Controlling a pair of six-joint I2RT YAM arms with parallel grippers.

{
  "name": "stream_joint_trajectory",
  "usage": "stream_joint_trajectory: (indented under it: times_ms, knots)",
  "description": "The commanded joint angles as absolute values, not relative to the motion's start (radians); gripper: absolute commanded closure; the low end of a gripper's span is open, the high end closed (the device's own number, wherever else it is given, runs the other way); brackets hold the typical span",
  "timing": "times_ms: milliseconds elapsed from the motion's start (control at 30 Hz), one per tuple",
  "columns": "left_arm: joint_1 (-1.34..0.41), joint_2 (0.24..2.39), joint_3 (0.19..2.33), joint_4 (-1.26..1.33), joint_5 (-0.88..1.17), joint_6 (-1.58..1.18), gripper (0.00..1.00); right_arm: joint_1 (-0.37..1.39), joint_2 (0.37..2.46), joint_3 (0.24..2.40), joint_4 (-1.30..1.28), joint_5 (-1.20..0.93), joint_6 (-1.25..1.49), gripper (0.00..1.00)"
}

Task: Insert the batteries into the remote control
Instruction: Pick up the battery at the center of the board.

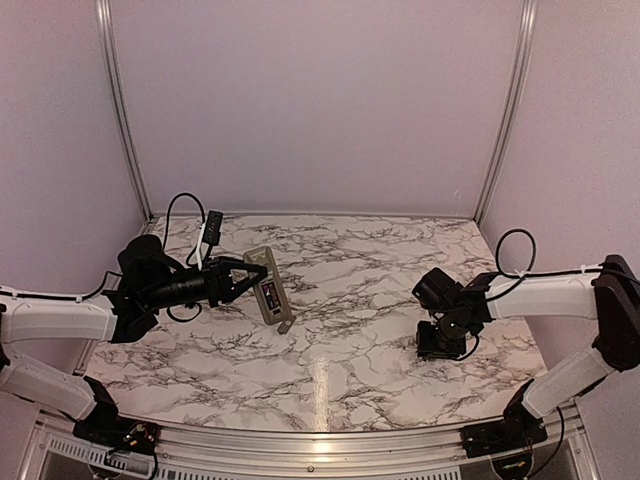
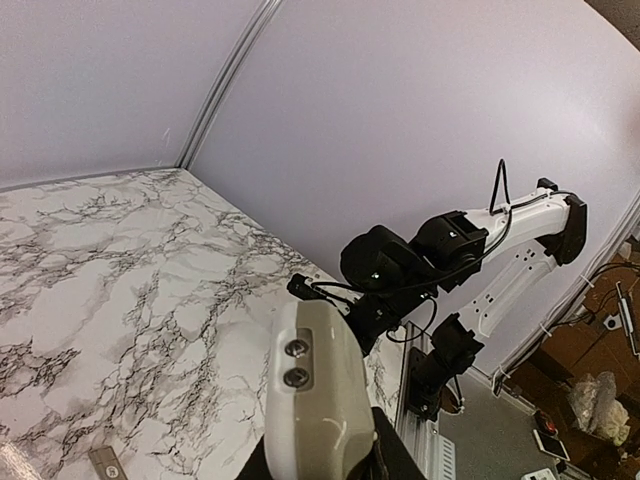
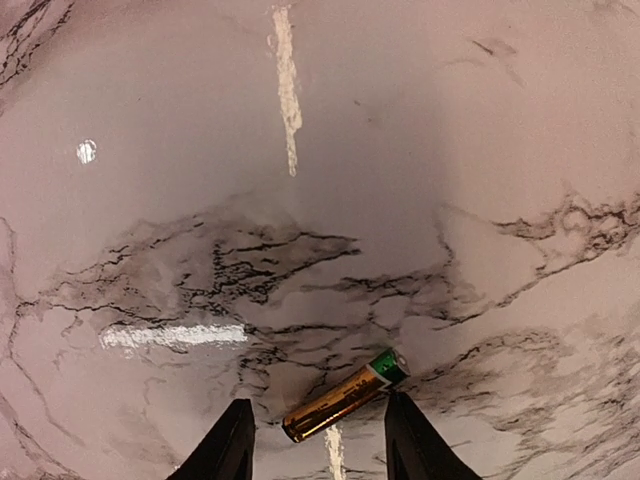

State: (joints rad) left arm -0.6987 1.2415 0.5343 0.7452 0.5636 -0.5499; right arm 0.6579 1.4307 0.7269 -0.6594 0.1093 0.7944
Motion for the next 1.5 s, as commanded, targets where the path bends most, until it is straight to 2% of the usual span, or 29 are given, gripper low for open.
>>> stream_joint_trajectory:
  times_ms: [0, 267, 733, 900, 967, 1200, 1367, 1467]
  knots:
    - [-0.699, 1.217, 0.525, 0.733, 0.553, -0.529, 1.00, 0.649, 1.437, 0.755, -0.659, 0.153, 0.809, 0.58]
    - [-0.699, 1.224, 0.529, 0.733, 0.550, -0.526, 1.00, 0.647, 1.450, 0.745, -0.658, 0.167, 0.808, 0.67]
    - [-0.699, 1.236, 0.530, 0.738, 0.549, -0.525, 1.00, 0.604, 1.473, 0.715, -0.624, 0.124, 0.775, 0.76]
    - [-0.699, 1.245, 0.531, 0.730, 0.542, -0.522, 1.00, 0.604, 1.480, 0.720, -0.610, 0.078, 0.765, 0.89]
    - [-0.699, 1.254, 0.531, 0.733, 0.543, -0.522, 1.00, 0.604, 1.480, 0.732, -0.602, 0.059, 0.747, 1.00]
    - [-0.694, 1.294, 0.516, 0.761, 0.506, -0.559, 1.00, 0.628, 1.439, 0.887, -0.611, 0.062, 0.641, 1.00]
    - [-0.680, 1.350, 0.492, 0.870, 0.507, -0.678, 1.00, 0.739, 1.454, 1.123, -0.640, 0.126, 0.546, 1.00]
    - [-0.678, 1.395, 0.502, 0.898, 0.510, -0.735, 1.00, 0.779, 1.452, 1.205, -0.580, 0.086, 0.482, 1.00]
